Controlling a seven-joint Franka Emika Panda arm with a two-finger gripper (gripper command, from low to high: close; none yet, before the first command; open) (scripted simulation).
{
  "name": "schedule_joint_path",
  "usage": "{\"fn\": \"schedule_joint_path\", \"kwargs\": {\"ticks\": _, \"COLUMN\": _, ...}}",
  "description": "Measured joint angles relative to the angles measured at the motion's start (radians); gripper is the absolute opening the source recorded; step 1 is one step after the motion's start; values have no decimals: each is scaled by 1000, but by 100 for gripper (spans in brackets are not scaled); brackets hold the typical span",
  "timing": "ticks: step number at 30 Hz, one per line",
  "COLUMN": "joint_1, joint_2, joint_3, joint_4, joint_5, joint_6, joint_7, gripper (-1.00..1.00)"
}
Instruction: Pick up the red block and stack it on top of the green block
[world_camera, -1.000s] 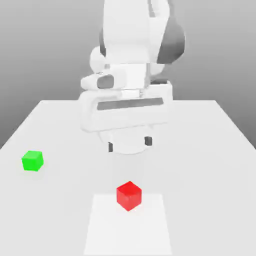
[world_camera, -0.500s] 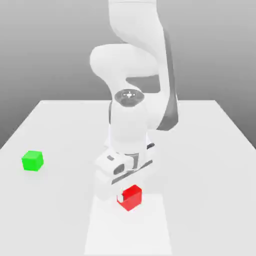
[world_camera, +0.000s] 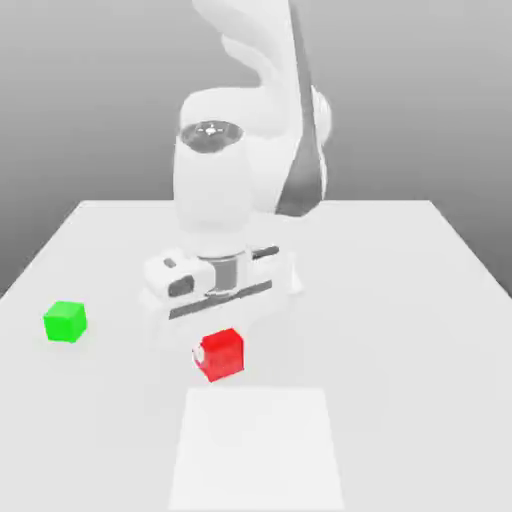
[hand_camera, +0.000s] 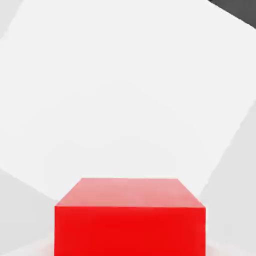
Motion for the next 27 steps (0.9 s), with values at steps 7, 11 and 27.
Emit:
{"fn": "schedule_joint_path", "kwargs": {"ticks": 7, "joint_1": -267, "joint_2": -38, "joint_3": -171, "joint_4": 30, "joint_5": -78, "joint_6": -60, "joint_7": 127, "gripper": -100}}
{"fn": "schedule_joint_path", "kwargs": {"ticks": 11, "joint_1": -422, "joint_2": -58, "joint_3": -267, "joint_4": 46, "joint_5": -119, "joint_6": -94, "joint_7": 198, "gripper": -100}}
{"fn": "schedule_joint_path", "kwargs": {"ticks": 27, "joint_1": -486, "joint_2": 218, "joint_3": -283, "joint_4": 68, "joint_5": 273, "joint_6": 129, "joint_7": -46, "gripper": 100}}
